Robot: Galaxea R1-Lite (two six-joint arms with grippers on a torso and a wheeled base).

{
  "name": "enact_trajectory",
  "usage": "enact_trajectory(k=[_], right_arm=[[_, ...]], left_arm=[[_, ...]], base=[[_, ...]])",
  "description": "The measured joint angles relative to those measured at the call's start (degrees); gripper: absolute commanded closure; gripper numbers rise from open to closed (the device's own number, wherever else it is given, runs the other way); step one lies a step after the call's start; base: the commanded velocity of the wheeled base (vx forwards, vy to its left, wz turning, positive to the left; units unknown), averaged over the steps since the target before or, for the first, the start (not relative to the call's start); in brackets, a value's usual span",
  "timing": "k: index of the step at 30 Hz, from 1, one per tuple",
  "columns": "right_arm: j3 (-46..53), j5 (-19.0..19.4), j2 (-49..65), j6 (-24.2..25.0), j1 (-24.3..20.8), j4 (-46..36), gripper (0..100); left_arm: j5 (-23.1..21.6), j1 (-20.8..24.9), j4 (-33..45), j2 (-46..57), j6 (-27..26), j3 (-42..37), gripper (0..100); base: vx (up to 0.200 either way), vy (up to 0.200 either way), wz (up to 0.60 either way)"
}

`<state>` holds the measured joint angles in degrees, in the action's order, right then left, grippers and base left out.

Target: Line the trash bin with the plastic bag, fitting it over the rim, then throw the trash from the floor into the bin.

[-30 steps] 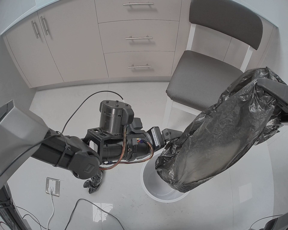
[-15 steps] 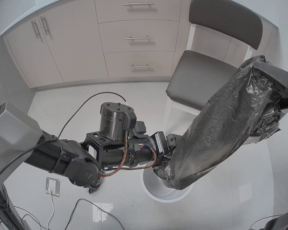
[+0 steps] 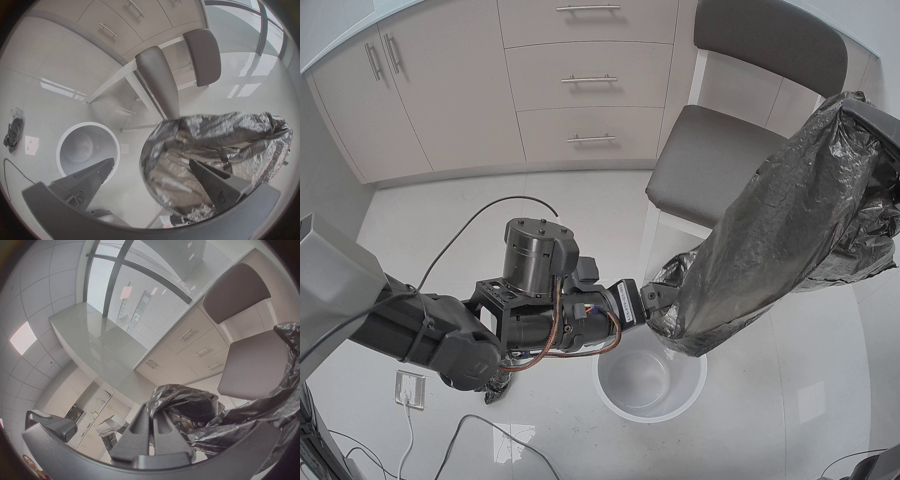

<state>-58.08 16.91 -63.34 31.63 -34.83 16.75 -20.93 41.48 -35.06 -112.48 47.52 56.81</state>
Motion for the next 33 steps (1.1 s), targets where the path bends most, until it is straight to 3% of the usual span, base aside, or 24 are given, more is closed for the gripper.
enact_trajectory(k=[14, 22, 31, 32, 33], right_arm=[[0.6, 1.3, 0.4, 0.6, -0.1, -0.5, 100], [1.9, 4.3, 1.9, 4.6, -1.7, -0.3, 100], [2.0, 4.9, 2.6, 5.0, -2.1, 0.1, 100], [2.0, 4.9, 2.6, 5.0, -2.1, 0.1, 100], [2.0, 4.9, 2.6, 5.0, -2.1, 0.1, 100]], left_arm=[[-0.2, -0.9, -3.0, -0.7, 0.5, 1.2, 0], [-0.4, -2.5, -3.3, -2.8, 0.7, 3.6, 0], [-0.4, -2.3, -3.2, -4.8, 0.8, 4.1, 0], [-0.4, -2.3, -3.2, -4.8, 0.8, 4.2, 100], [-0.4, -2.3, -3.2, -4.9, 1.0, 4.2, 100]], base=[[0.0, 0.0, 0.0], [0.0, 0.0, 0.0], [0.0, 0.0, 0.0], [0.0, 0.0, 0.0], [0.0, 0.0, 0.0]])
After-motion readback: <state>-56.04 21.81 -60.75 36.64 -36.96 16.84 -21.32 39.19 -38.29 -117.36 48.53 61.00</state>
